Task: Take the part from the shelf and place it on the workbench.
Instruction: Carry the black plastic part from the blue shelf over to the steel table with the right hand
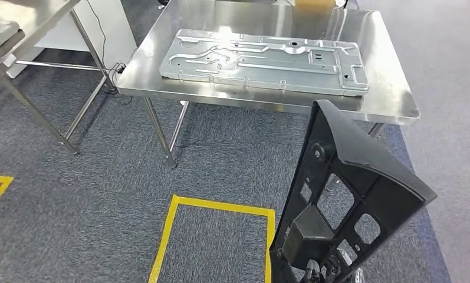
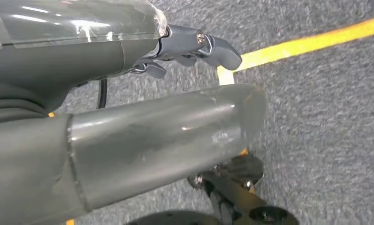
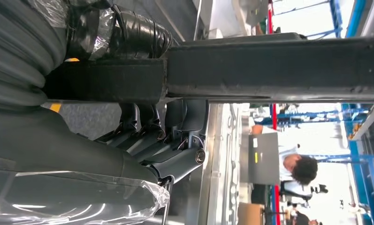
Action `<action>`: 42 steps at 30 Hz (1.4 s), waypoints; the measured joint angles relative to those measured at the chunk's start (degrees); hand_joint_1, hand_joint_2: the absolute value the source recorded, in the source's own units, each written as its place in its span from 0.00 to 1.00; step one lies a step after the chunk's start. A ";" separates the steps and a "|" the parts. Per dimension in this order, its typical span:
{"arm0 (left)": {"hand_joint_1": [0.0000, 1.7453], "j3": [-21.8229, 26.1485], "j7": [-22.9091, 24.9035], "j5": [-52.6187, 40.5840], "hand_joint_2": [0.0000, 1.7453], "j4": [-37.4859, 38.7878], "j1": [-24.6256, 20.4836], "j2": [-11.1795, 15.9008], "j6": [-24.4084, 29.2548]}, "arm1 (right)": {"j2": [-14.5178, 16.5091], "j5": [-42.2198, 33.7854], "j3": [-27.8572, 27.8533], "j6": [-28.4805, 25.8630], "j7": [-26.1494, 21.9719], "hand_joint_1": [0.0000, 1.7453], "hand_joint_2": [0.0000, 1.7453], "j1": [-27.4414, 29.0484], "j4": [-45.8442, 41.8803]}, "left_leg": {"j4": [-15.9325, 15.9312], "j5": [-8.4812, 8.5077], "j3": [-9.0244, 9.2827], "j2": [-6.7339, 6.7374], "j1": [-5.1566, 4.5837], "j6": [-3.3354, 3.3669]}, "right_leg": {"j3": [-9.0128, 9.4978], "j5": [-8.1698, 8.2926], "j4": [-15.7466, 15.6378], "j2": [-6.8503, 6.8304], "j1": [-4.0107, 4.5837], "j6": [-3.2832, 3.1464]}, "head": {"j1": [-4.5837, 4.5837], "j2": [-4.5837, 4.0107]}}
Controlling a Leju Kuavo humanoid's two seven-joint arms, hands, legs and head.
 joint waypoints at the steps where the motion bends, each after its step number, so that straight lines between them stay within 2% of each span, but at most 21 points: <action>1: 0.00 0.00 0.04 -0.01 0.00 0.00 -0.04 0.02 -0.01 | -0.03 0.00 0.19 -0.25 0.16 1.00 1.00 0.00 0.01 | 2.25 -1.40 -1.00 1.12 -0.05 -0.04 | 0.13 0.09 -0.28 -0.66 -0.01 -0.48 | -0.03 0.00; 3: 0.00 0.00 0.18 -0.05 0.00 0.00 -0.20 0.04 -0.02 | -0.15 0.09 0.51 -1.29 0.88 1.00 1.00 0.04 0.11 | 9.45 -5.17 -4.46 3.12 -0.20 0.05 | 0.23 -0.02 -0.36 -1.98 0.36 -1.14 | -0.08 0.00; 5: 0.00 0.00 0.29 -0.08 0.00 0.00 -0.17 0.04 -0.05 | -0.36 -0.10 0.73 -2.30 1.70 1.00 1.00 0.07 0.37 | 14.51 -6.69 -6.87 3.58 -0.29 0.11 | 0.30 -0.20 -0.29 -2.96 0.87 -1.44 | -0.07 0.00; 7: 0.00 0.01 0.39 -0.09 0.00 0.00 0.05 0.09 -0.09 | -0.56 -0.44 0.89 -2.95 2.08 1.00 1.00 0.07 0.63 | 11.75 -4.15 -5.33 3.77 -0.48 0.54 | 0.49 -0.39 -0.18 -3.48 1.33 -1.59 | -0.08 0.00; 10: 0.00 0.05 0.54 -0.08 0.00 0.00 0.13 0.42 -0.20 | -0.85 -0.27 1.12 -3.93 2.40 1.00 1.00 0.09 0.81 | 1.34 0.12 0.01 4.38 -1.19 1.94 | 0.73 -0.75 0.10 -3.84 1.83 -1.32 | -0.07 0.00; 12: 0.00 0.10 0.63 -0.03 0.00 0.00 0.08 0.62 -0.38 | -1.05 0.38 1.33 -4.69 2.81 1.00 1.00 0.11 0.88 | -0.62 0.31 0.91 4.66 -1.57 2.26 | 0.63 -0.81 0.25 -3.93 1.85 -0.83 | -0.05 0.00; 15: 0.00 0.20 0.69 -0.02 0.00 0.00 0.20 0.60 -0.79 | -1.34 3.43 1.63 -7.02 3.95 1.00 1.00 0.11 0.81 | -1.57 0.77 1.28 4.47 -1.24 2.73 | 0.58 -1.47 0.82 -3.46 1.64 0.11 | -0.04 0.00; 17: 0.00 0.26 0.75 -0.05 0.00 0.00 0.17 0.61 -1.00 | -1.55 5.71 1.64 -8.56 4.66 1.00 1.00 0.11 0.73 | -2.12 1.07 1.58 4.40 -0.93 3.15 | -1.42 -4.21 5.25 -2.52 1.32 0.83 | -0.03 0.00; 19: 0.00 0.33 0.79 -0.07 0.00 0.00 0.11 0.67 -1.11 | -1.76 6.62 1.64 -9.11 5.02 1.00 1.00 0.14 0.73 | -2.12 1.06 1.53 4.30 -0.93 3.29 | -5.28 -7.41 12.65 -2.01 0.88 1.41 | -0.03 0.00; 20: 0.00 0.37 0.80 -0.07 0.00 0.00 0.12 0.68 -1.14 | -1.86 6.78 1.64 -9.21 5.15 1.00 1.00 0.17 0.74 | -2.11 0.99 1.57 4.20 -0.92 3.26 | -6.68 -7.79 15.05 -1.95 0.61 1.66 | -0.04 0.00; 21: 0.00 0.40 0.81 -0.07 0.00 0.00 0.14 0.68 -1.15 | -1.92 6.97 1.64 -9.32 5.24 1.00 1.00 0.18 0.74 | -2.09 0.88 1.66 4.07 -0.88 3.18 | -7.15 -7.03 15.47 -1.93 0.36 1.87 | -0.04 0.00; 22: 0.00 0.43 0.84 -0.10 0.00 0.00 0.15 0.68 -1.17 | -1.97 7.37 1.64 -9.62 5.36 1.00 1.00 0.19 0.72 | -2.06 0.73 1.83 3.91 -0.80 3.02 | -6.49 -5.19 13.63 -1.93 0.11 2.03 | -0.04 0.00; 24: 0.00 0.44 0.91 -0.26 0.00 0.00 0.16 0.69 -1.25 | -2.00 9.35 1.65 -10.88 5.92 1.00 1.00 0.17 0.43 | -1.92 0.29 2.22 3.61 -0.67 2.49 | -3.13 -1.08 6.25 -1.83 -0.23 2.17 | -0.03 0.00; 26: 0.00 0.44 0.97 -0.49 0.00 0.00 0.13 0.77 -1.29 | -2.01 12.92 1.65 -12.79 6.99 1.00 1.00 0.13 -0.43 | -1.73 -0.16 2.32 3.44 -0.76 1.76 | -0.81 0.24 1.23 -1.59 -0.09 1.78 | -0.04 0.00; 29: 0.00 0.44 1.09 -0.80 0.00 0.00 0.13 0.96 -1.30 | -2.02 19.49 1.49 -15.88 9.31 1.00 1.00 0.13 -2.51 | -1.87 -0.53 2.52 3.40 -0.73 0.74 | -0.43 -0.28 0.35 -1.52 0.24 0.51 | -0.07 0.00; 31: 0.00 0.44 1.33 -1.06 0.00 0.00 0.14 1.11 -1.31 | -2.05 24.06 1.21 -17.57 10.98 1.00 1.00 0.05 -4.08 | 0.16 -1.78 1.93 3.61 -0.57 0.32 | 0.03 -0.38 0.02 -1.66 0.12 -0.40 | -0.08 0.00; 33: 0.00 0.44 1.59 -1.37 0.00 0.00 0.17 1.24 -1.38 | -2.08 29.43 0.63 -19.22 12.71 1.00 1.00 -0.37 -5.36 | 6.76 -4.89 -1.27 3.80 -0.54 0.19 | 0.54 -0.70 -0.12 -1.92 0.21 -1.14 | -0.08 0.00; 35: 0.00 0.44 1.90 -1.80 0.00 0.00 0.33 1.26 -1.49 | -2.11 37.35 -0.31 -20.90 14.78 1.00 1.00 -1.20 -6.04 | 14.54 -7.46 -5.81 3.83 -0.56 0.15 | 1.06 -1.20 -0.10 -2.07 0.54 -1.59 | -0.08 0.00; 37: 0.00 0.44 2.23 -2.37 0.00 0.00 0.55 1.33 -1.60 | -2.16 47.81 -1.34 -22.16 17.29 1.00 1.00 -2.41 -6.25 | 15.95 -5.87 -7.55 3.84 -0.62 0.34 | 1.84 -1.84 -0.09 -1.99 0.82 -1.68 | -0.08 0.00; 39: 0.00 0.44 2.39 -2.68 0.00 0.00 0.63 1.42 -1.69 | -2.20 54.27 -1.91 -22.57 18.83 1.00 1.00 -3.28 -6.26 | 13.40 -3.14 -6.91 3.84 -0.69 0.59 | 2.45 -2.26 -0.09 -1.89 0.92 -1.63 | -0.08 0.00; 42: 0.00 0.43 2.48 -2.92 0.00 0.00 0.61 1.46 -1.80 | -2.22 58.47 -2.23 -22.62 19.76 1.00 1.00 -3.87 -6.19 | 10.50 -1.16 -5.77 3.85 -0.76 0.83 | 2.87 -2.54 -0.09 -1.87 0.95 -1.56 | -0.08 0.00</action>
